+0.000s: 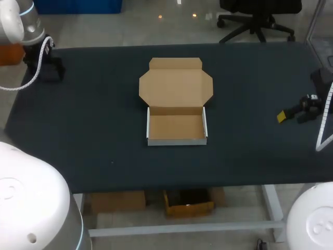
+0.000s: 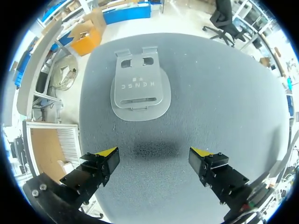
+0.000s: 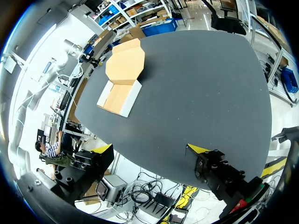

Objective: Assemble the packaging by folding the flat box into shape, placing the metal phone stand inside, and closing the box properly

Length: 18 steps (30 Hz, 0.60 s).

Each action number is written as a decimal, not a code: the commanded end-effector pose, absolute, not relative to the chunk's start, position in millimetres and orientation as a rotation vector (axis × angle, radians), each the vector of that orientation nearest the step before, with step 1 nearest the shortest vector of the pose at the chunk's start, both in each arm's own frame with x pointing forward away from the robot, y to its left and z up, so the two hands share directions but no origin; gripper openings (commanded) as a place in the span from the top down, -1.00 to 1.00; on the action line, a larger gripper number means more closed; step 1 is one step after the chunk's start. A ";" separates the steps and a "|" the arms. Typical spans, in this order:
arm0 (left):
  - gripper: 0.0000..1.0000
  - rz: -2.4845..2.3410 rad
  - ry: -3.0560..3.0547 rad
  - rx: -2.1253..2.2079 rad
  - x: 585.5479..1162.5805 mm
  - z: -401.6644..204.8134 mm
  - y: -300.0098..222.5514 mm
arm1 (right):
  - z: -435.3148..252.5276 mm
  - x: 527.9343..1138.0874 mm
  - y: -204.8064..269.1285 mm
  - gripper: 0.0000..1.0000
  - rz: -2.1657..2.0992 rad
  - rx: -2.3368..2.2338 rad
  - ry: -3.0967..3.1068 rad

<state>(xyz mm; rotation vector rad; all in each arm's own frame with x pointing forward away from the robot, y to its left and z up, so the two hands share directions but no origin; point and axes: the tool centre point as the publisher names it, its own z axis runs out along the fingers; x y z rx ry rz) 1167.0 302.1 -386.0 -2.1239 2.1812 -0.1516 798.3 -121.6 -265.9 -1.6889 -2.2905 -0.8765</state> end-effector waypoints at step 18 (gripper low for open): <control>-1.00 -0.148 2.155 -2.143 1177.6 -384.7 310.2 | -264.0 797.7 -122.5 -1.00 -0.875 -1.685 -2.288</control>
